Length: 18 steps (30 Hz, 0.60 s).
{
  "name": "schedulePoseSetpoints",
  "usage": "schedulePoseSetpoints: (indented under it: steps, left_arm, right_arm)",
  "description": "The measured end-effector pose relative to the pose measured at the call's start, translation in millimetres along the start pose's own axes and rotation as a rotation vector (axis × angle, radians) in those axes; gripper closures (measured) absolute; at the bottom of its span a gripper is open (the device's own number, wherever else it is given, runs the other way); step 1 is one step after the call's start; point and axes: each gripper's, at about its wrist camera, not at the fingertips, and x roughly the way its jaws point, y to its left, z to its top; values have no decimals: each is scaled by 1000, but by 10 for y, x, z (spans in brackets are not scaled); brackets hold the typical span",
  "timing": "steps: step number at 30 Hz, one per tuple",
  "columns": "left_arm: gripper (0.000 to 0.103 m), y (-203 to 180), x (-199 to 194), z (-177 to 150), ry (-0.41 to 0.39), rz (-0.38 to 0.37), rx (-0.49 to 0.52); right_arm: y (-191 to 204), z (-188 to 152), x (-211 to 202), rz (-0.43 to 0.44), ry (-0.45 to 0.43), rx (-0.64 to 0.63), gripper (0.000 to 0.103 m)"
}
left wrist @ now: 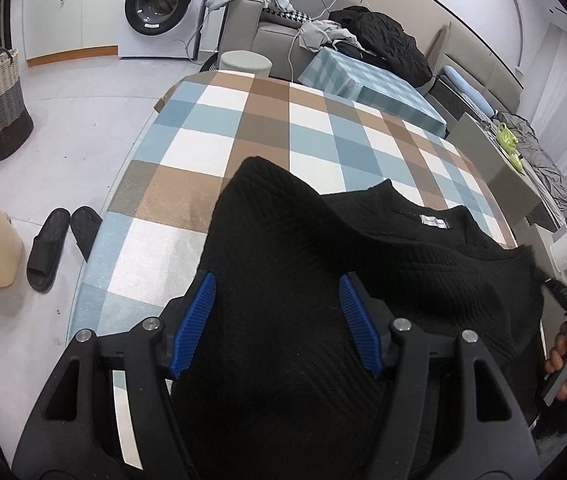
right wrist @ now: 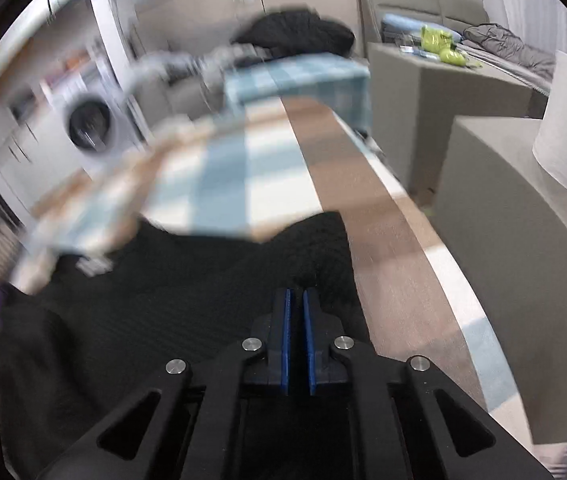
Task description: Fold small clothes
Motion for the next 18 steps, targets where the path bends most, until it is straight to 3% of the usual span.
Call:
schedulePoseSetpoints:
  steps: [2,4,6,11,12,14,16,18]
  left_arm:
    - [41,12,-19,18,-5,5,-1]
    - [41,18,-16,42,-6,15,1]
    - [41,35,1,68,-4,19,-5]
    - [41,57,132,124,19,42,-11]
    - [41,45,168,145,25,52,-5]
    - [41,-12,241,184,36,66,18]
    - [41,-108,305,234,40,74,46]
    - [41,-261,350,278,51,71,86]
  right_arm:
    - [-120,57,-214,88,-123,75,100]
    - [-244,117,-237,32,-149,141,100]
    - [-369,134,-86,-72,-93,189,101]
    - [-593,71,177,-95,63,286,98]
    - [-595,58,197,-81,77,283,96]
    - [-588,26,212,-56,87,275,78]
    - [-543,-2,165,-60,70,260,67]
    - [-495,0,142,-54,59,249,63]
